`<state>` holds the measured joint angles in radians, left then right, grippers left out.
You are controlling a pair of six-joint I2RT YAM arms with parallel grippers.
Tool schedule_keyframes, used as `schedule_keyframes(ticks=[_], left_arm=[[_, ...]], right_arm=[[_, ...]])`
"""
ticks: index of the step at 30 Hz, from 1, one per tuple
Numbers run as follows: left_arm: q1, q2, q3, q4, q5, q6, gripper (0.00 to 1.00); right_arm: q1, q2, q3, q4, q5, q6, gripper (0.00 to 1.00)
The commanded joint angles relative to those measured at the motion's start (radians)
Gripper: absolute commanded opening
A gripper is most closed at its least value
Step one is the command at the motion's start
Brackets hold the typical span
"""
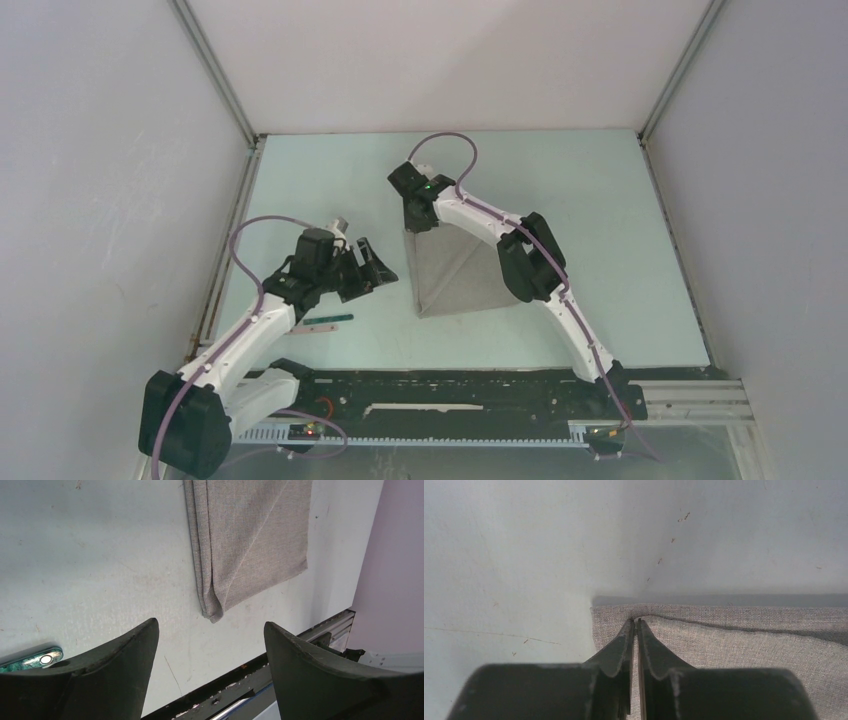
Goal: Fold the napkin into a case and place the utensils inside
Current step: Fold the top corner of the square-folded napkin at the center of the board.
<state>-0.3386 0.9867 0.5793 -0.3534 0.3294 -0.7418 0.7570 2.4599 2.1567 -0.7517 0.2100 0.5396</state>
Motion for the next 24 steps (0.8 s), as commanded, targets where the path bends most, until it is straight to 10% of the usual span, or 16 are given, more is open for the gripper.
schedule_keyframes(ticks=[1,24], left_arm=[[0.004,-0.021,-0.001,0.03,0.022,0.001,0.83],[0.006,-0.014,-0.013,0.045,0.032,-0.009,0.83]], right_arm=[[0.015,0.003,0.043,0.0,0.035,-0.02,0.08],[0.023,-0.12,-0.072,0.134,-0.099,-0.031,0.0]])
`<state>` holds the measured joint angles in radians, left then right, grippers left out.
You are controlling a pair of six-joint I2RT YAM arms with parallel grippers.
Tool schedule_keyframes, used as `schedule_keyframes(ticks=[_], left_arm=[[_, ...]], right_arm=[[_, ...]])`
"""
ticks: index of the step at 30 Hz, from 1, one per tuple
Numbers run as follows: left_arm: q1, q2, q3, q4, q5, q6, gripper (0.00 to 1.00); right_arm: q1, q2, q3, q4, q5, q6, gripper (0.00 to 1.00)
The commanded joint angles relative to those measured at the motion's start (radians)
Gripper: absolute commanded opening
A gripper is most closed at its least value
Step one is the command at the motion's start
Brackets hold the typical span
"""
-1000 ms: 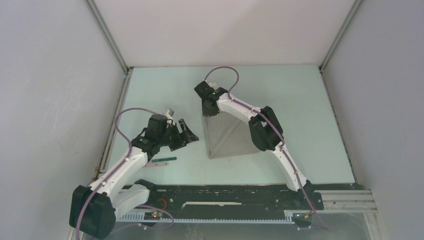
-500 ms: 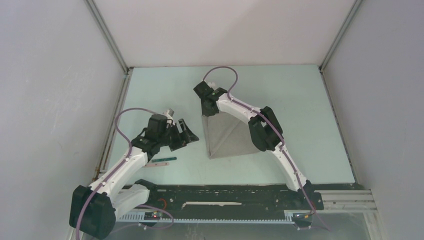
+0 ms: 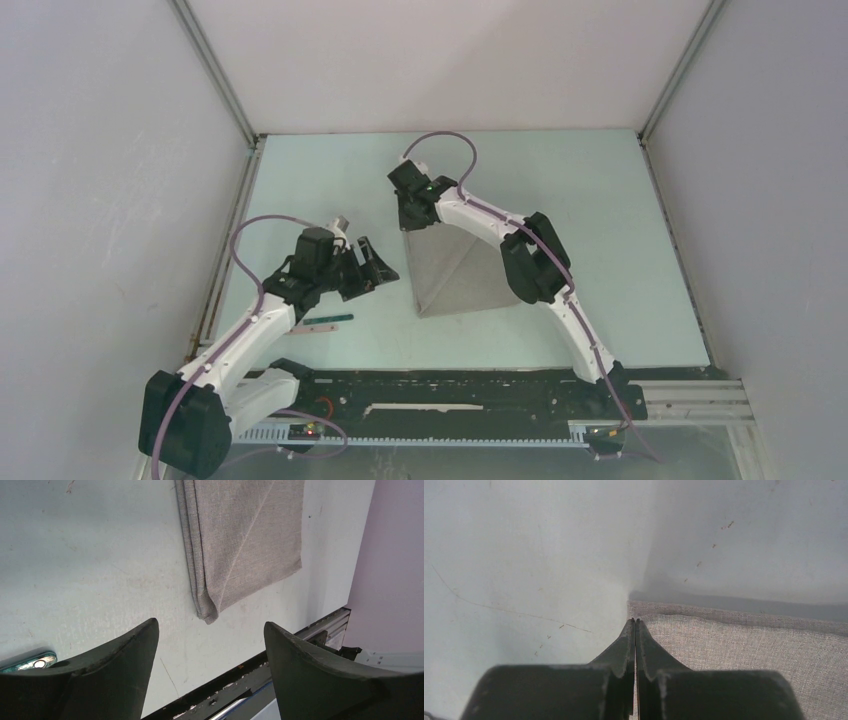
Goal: Fold the napkin into a case and place the utensils inside
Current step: Fold the top corner of the square-folded napkin at the center of the board.
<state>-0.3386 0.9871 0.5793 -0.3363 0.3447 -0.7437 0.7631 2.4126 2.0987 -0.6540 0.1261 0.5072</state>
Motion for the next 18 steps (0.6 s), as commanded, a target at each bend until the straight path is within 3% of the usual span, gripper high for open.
schedule_keyframes(ticks=[1,9,13,18], left_arm=[[0.006,-0.012,-0.013,0.029,0.016,-0.007,0.83],[0.006,-0.01,-0.013,0.028,0.022,-0.003,0.83],[0.005,-0.003,-0.013,0.031,0.022,-0.002,0.83],[0.004,0.015,-0.019,0.073,0.067,-0.01,0.83]], right_arm=[[0.016,-0.078,-0.025,0.046,-0.023,0.003,0.0],[-0.002,-0.051,-0.03,0.053,-0.057,0.022,0.02],[-0.011,-0.06,-0.021,0.062,-0.104,0.023,0.31],[-0.064,-0.127,-0.015,0.075,-0.228,0.044,0.5]])
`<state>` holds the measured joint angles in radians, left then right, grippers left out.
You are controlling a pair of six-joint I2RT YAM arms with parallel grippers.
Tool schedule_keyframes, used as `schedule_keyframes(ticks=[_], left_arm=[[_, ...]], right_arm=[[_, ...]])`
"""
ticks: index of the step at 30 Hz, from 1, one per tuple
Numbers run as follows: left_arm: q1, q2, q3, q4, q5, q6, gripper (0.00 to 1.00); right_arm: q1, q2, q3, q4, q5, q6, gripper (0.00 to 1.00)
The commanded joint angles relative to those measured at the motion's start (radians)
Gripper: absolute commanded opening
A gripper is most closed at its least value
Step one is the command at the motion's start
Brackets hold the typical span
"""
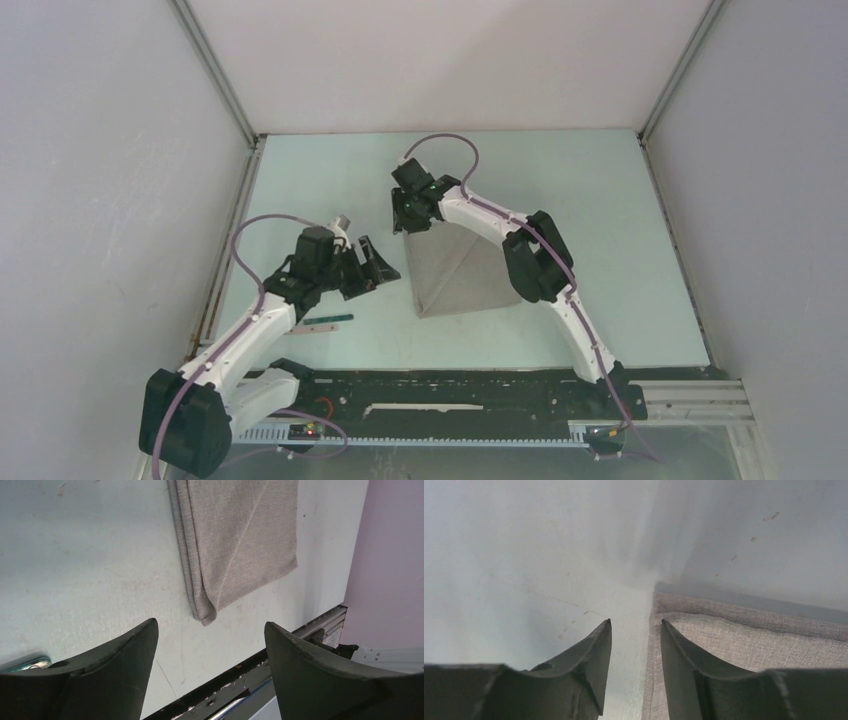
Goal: Fold the napkin into a case and place the utensils inside
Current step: Fold the top corner of the square-folded napkin at the center of the board, then smooth out the upper triangle-folded napkin at the center of the board.
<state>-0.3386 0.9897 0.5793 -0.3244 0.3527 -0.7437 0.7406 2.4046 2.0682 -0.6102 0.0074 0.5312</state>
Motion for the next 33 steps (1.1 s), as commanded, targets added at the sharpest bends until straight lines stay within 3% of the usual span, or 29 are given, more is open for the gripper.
schedule_keyframes(ticks=[1,4,7,11,15,20,33], left_arm=[[0.0,0.02,-0.027,0.09,0.095,-0.021,0.84],[-0.069,0.054,-0.023,0.179,0.147,-0.039,0.83],[-0.184,0.14,0.032,0.238,0.16,-0.049,0.76],[-0.284,0.314,0.077,0.389,0.192,-0.109,0.46],[-0.296,0.483,0.123,0.438,0.232,-0.118,0.31],[-0.284,0.56,0.157,0.422,0.201,-0.08,0.26],[-0.203,0.598,0.037,0.4,0.153,-0.028,0.24]], right_arm=[[-0.059,-0.136,0.013,0.02,-0.138,0.024,0.52],[-0.121,-0.218,-0.088,0.044,-0.221,0.014,0.59],[-0.211,-0.339,-0.293,0.152,-0.351,0.007,0.63],[-0.392,-0.441,-0.523,0.335,-0.563,0.037,0.64],[-0.51,-0.401,-0.587,0.42,-0.725,0.05,0.6],[-0.571,-0.3,-0.562,0.483,-0.864,0.079,0.56],[-0.56,-0.218,-0.615,0.686,-0.932,0.208,0.6]])
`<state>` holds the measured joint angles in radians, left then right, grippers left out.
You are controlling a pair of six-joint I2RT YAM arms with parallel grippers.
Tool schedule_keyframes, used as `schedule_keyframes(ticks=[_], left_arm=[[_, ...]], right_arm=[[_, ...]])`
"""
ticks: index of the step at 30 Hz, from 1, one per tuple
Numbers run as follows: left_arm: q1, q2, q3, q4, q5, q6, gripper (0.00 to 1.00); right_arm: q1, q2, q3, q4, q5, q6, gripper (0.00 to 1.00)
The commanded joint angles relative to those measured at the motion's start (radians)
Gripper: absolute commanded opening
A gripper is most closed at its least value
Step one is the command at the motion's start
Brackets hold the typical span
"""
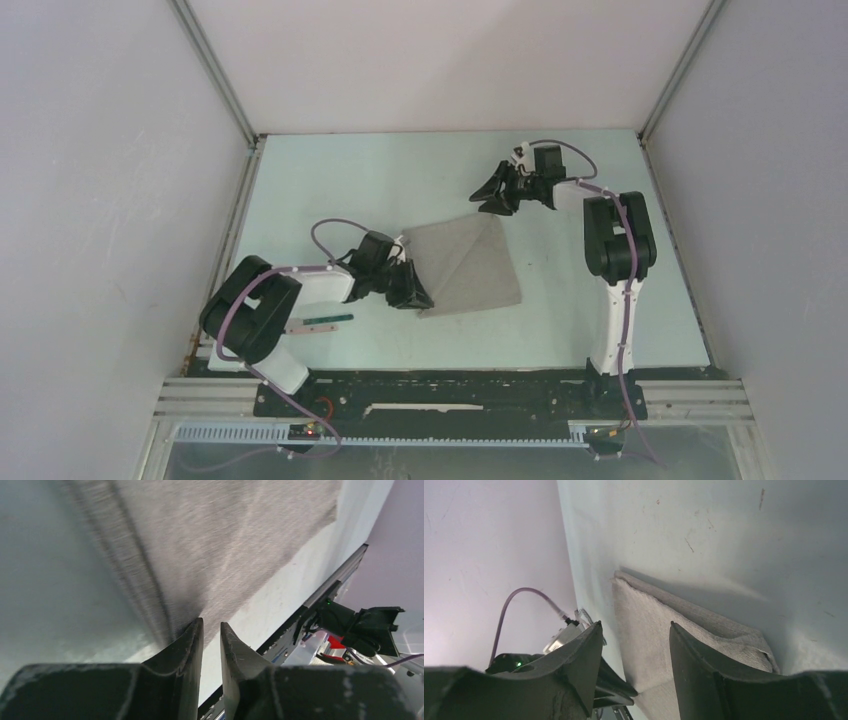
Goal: Fold the napkin into a case and place the utensils inside
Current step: Smooth out the upper triangle-folded napkin at the center of the board.
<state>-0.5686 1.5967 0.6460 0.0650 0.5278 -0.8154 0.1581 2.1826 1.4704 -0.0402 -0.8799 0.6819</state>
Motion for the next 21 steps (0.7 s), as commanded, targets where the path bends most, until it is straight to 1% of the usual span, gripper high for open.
schedule_keyframes(ticks=[1,8,21], left_arm=[[0.032,-0.009,-0.036,0.01,-0.024,0.044,0.24],[0.036,-0.006,-0.069,0.025,-0.036,0.039,0.24],[0.038,0.033,-0.132,0.116,-0.017,-0.002,0.23]], right_arm=[[0.025,0.012,-0.016,0.118,-0.042,0.058,0.6],[0.007,0.04,-0.035,0.125,-0.021,0.061,0.6],[-0.045,0.073,-0.05,0.111,0.019,0.028,0.61]])
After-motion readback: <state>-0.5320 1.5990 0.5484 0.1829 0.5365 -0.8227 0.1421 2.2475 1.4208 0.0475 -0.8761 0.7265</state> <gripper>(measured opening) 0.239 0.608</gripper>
